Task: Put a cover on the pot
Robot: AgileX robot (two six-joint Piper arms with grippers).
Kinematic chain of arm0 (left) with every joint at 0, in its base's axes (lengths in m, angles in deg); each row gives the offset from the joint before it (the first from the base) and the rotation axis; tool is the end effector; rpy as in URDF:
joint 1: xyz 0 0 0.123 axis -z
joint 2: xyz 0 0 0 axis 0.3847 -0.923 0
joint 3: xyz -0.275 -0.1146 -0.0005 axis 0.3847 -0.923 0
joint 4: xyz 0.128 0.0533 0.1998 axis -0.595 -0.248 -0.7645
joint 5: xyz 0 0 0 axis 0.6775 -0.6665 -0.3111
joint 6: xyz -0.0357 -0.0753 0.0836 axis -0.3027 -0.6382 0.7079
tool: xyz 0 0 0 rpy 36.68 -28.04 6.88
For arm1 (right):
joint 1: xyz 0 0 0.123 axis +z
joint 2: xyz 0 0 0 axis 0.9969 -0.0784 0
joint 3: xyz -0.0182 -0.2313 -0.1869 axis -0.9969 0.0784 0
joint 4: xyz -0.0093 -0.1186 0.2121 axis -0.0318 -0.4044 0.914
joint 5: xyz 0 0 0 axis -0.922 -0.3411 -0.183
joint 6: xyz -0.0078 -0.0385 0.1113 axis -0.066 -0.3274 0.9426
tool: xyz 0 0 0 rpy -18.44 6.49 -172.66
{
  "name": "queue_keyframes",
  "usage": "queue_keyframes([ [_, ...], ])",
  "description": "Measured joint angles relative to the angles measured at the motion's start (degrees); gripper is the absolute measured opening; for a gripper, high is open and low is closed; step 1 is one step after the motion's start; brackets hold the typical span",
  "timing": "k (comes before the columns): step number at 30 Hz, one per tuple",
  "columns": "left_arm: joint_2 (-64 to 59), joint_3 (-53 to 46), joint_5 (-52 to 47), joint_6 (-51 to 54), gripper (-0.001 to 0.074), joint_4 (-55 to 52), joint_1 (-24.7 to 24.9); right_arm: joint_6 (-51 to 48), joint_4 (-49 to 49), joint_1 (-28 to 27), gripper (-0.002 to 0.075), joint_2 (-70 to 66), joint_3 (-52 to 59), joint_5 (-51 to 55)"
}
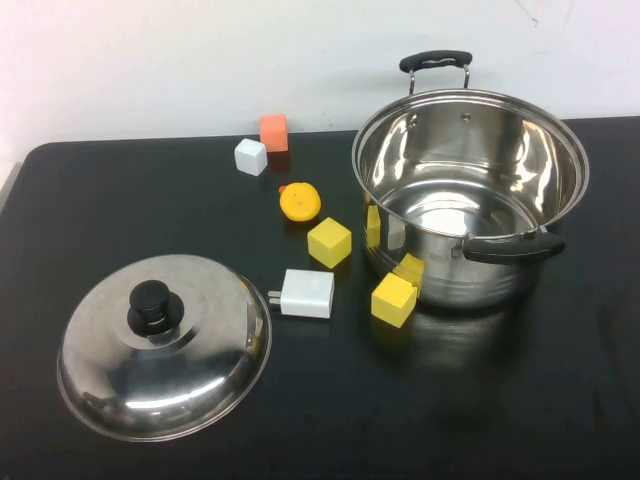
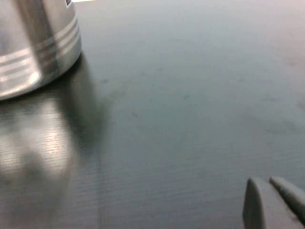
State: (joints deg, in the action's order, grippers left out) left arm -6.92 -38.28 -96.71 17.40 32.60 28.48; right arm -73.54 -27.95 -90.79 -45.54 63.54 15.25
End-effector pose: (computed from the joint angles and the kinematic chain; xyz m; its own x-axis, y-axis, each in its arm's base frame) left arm 0.0577 -0.0084 0.1728 -0.2509 -0.1193 -0.9606 0.0867 0.9856 -0.1451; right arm 0.0568 -0.0061 0.1691 -0.2624 0.0585 -0.9632 0.1077 0.9937 0.0311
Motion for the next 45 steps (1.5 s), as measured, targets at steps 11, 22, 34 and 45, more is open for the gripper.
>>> queue_keyframes([
  [11, 0.0, 0.0, 0.0, -0.1, -0.0001, 0.0, 0.0, 0.0, 0.0, 0.0, -0.0002, 0.0, 0.0, 0.0],
  [22, 0.0, 0.0, 0.0, -0.1, -0.0001, 0.0, 0.0, 0.0, 0.0, 0.0, -0.0002, 0.0, 0.0, 0.0],
  [34, 0.0, 0.0, 0.0, -0.1, -0.0001, 0.8, 0.0, 0.0, 0.0, 0.0, -0.0002, 0.0, 0.0, 0.0],
  [45, 0.0, -0.2, 21.3, 0.0, -0.0001, 0.9, 0.0, 0.0, 0.0, 0.0, -0.0002, 0.0, 0.0, 0.0],
])
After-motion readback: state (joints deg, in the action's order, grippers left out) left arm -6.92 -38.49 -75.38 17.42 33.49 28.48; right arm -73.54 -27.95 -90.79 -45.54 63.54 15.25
